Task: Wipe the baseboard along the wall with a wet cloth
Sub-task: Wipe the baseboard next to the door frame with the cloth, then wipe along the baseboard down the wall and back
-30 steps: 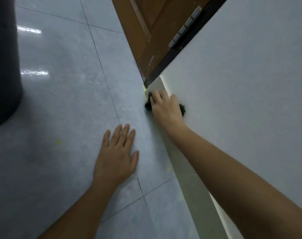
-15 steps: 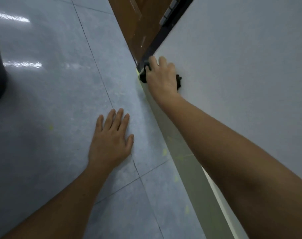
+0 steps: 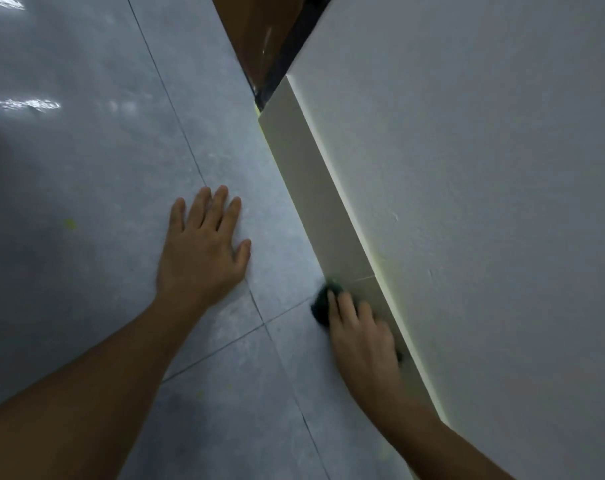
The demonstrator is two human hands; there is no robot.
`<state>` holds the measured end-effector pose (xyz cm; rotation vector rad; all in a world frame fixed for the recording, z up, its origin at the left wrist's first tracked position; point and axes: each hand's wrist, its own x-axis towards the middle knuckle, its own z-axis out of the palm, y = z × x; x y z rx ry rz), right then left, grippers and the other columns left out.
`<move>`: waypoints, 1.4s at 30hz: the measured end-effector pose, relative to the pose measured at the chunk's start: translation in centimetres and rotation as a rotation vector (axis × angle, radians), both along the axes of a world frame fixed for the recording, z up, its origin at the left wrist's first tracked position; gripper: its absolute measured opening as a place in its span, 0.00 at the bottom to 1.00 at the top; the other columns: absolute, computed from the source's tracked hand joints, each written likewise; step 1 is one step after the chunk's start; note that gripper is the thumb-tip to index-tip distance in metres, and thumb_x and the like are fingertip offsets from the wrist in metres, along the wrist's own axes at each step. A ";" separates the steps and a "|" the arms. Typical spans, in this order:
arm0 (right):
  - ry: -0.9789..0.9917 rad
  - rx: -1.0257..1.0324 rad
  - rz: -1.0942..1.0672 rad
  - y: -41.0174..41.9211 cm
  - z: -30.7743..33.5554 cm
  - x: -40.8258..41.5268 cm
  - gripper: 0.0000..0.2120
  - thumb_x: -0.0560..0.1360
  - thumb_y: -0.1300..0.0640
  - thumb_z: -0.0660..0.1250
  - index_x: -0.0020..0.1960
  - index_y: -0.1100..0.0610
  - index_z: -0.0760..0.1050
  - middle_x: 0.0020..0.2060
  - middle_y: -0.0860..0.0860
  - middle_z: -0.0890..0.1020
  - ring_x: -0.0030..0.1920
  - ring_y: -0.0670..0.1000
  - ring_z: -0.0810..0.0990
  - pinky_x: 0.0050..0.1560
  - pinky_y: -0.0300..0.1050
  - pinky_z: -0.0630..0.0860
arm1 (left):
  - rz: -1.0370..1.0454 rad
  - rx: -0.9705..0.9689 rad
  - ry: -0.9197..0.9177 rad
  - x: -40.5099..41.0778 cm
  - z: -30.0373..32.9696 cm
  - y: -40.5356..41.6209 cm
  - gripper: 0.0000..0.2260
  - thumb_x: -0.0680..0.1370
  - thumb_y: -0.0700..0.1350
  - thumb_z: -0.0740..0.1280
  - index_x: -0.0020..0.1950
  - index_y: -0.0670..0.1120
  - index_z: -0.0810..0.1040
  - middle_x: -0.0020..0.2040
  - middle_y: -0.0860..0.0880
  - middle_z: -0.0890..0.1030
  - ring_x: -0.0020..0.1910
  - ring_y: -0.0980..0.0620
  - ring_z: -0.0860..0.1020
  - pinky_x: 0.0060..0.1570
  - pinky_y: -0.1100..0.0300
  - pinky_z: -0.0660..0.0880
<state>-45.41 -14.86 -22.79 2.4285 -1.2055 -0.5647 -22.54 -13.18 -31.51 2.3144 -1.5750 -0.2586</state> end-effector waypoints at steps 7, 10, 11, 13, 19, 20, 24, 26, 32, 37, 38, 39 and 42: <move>-0.068 -0.114 0.007 -4.3 -3.0 7.8 0.20 0.72 0.60 0.65 0.64 0.61 0.74 0.53 0.53 0.77 0.43 0.50 0.76 0.28 0.41 0.67 | 0.000 0.005 -0.002 0.0 0.3 0.2 0.31 0.78 0.57 0.52 0.78 0.44 0.61 0.78 0.42 0.61 0.77 0.41 0.58 0.73 0.42 0.51; -0.063 -0.061 0.023 -0.4 -2.4 1.6 0.17 0.72 0.64 0.59 0.58 0.62 0.79 0.44 0.55 0.79 0.36 0.52 0.76 0.25 0.41 0.69 | -0.027 0.006 -0.018 0.3 0.3 0.1 0.31 0.78 0.58 0.50 0.78 0.44 0.60 0.78 0.42 0.60 0.77 0.42 0.57 0.74 0.42 0.50; -0.041 -0.048 0.020 1.1 -2.0 -0.8 0.18 0.72 0.66 0.57 0.57 0.63 0.79 0.43 0.56 0.79 0.35 0.53 0.76 0.25 0.42 0.71 | -0.034 0.004 -0.020 0.3 0.3 0.0 0.31 0.78 0.58 0.50 0.78 0.44 0.60 0.78 0.42 0.60 0.77 0.42 0.57 0.74 0.42 0.50; 0.010 -0.027 0.032 2.9 -0.7 -4.3 0.19 0.72 0.67 0.56 0.56 0.63 0.80 0.43 0.58 0.79 0.34 0.55 0.76 0.25 0.45 0.72 | -0.015 -0.001 -0.008 0.1 0.2 0.2 0.31 0.78 0.58 0.50 0.78 0.44 0.61 0.78 0.42 0.60 0.77 0.41 0.58 0.74 0.42 0.51; -0.067 -0.242 0.171 -1.9 2.2 2.5 0.15 0.66 0.67 0.67 0.52 0.59 0.81 0.42 0.54 0.78 0.35 0.52 0.75 0.26 0.42 0.66 | -0.039 -0.009 -0.003 0.4 0.2 -0.2 0.30 0.79 0.55 0.47 0.78 0.41 0.60 0.78 0.40 0.60 0.78 0.41 0.57 0.75 0.43 0.48; -0.022 -0.280 0.180 -3.4 2.3 4.8 0.14 0.67 0.66 0.65 0.51 0.58 0.81 0.42 0.52 0.78 0.35 0.51 0.74 0.27 0.41 0.62 | -0.034 -0.005 -0.007 0.6 0.1 0.1 0.30 0.79 0.54 0.46 0.77 0.40 0.61 0.78 0.40 0.60 0.78 0.41 0.57 0.75 0.44 0.47; 0.053 -0.354 0.160 -3.4 2.3 4.9 0.14 0.71 0.68 0.60 0.48 0.57 0.80 0.43 0.50 0.78 0.35 0.50 0.73 0.28 0.42 0.59 | -0.006 -0.040 0.057 -3.0 0.9 4.3 0.27 0.79 0.50 0.52 0.74 0.37 0.66 0.75 0.37 0.65 0.75 0.37 0.62 0.73 0.40 0.51; 0.025 -0.258 0.162 -0.6 2.4 1.0 0.12 0.69 0.67 0.64 0.50 0.59 0.80 0.45 0.52 0.79 0.36 0.51 0.74 0.26 0.42 0.63 | -0.059 -0.050 0.087 -5.8 1.1 6.6 0.28 0.78 0.52 0.52 0.74 0.38 0.67 0.74 0.37 0.67 0.74 0.37 0.64 0.72 0.39 0.53; 0.054 -0.063 0.044 4.8 3.6 -7.5 0.25 0.53 0.69 0.78 0.51 0.62 0.82 0.42 0.57 0.81 0.32 0.56 0.76 0.23 0.43 0.71 | -0.091 0.035 0.005 -8.9 0.4 7.4 0.34 0.76 0.62 0.51 0.77 0.45 0.62 0.77 0.40 0.61 0.76 0.38 0.59 0.71 0.34 0.38; 0.014 -0.230 0.165 0.4 2.3 -1.1 0.15 0.68 0.65 0.63 0.52 0.58 0.80 0.46 0.53 0.80 0.38 0.52 0.76 0.28 0.43 0.63 | -0.088 0.046 -0.031 -9.3 0.2 7.5 0.34 0.76 0.63 0.51 0.78 0.46 0.60 0.78 0.40 0.59 0.77 0.38 0.56 0.69 0.31 0.41; 0.020 -0.262 0.162 -1.0 2.0 0.9 0.15 0.69 0.65 0.59 0.51 0.57 0.80 0.47 0.52 0.80 0.38 0.51 0.76 0.29 0.43 0.61 | -0.086 0.048 -0.034 -9.5 0.2 7.6 0.34 0.76 0.63 0.51 0.78 0.46 0.59 0.79 0.40 0.58 0.77 0.38 0.56 0.69 0.31 0.42; 0.041 -0.281 0.144 -2.2 2.0 2.7 0.16 0.70 0.65 0.58 0.50 0.56 0.81 0.46 0.51 0.81 0.38 0.50 0.76 0.29 0.43 0.59 | -0.081 0.050 -0.037 -9.6 0.2 7.7 0.34 0.76 0.63 0.50 0.79 0.46 0.59 0.79 0.41 0.58 0.77 0.39 0.55 0.69 0.31 0.42; 0.016 -0.396 0.151 -3.4 1.7 3.0 0.19 0.72 0.69 0.54 0.46 0.54 0.81 0.44 0.49 0.81 0.36 0.49 0.75 0.29 0.42 0.57 | -0.079 0.054 -0.045 -9.9 0.3 7.7 0.34 0.77 0.64 0.48 0.79 0.48 0.57 0.79 0.42 0.56 0.78 0.40 0.53 0.70 0.32 0.42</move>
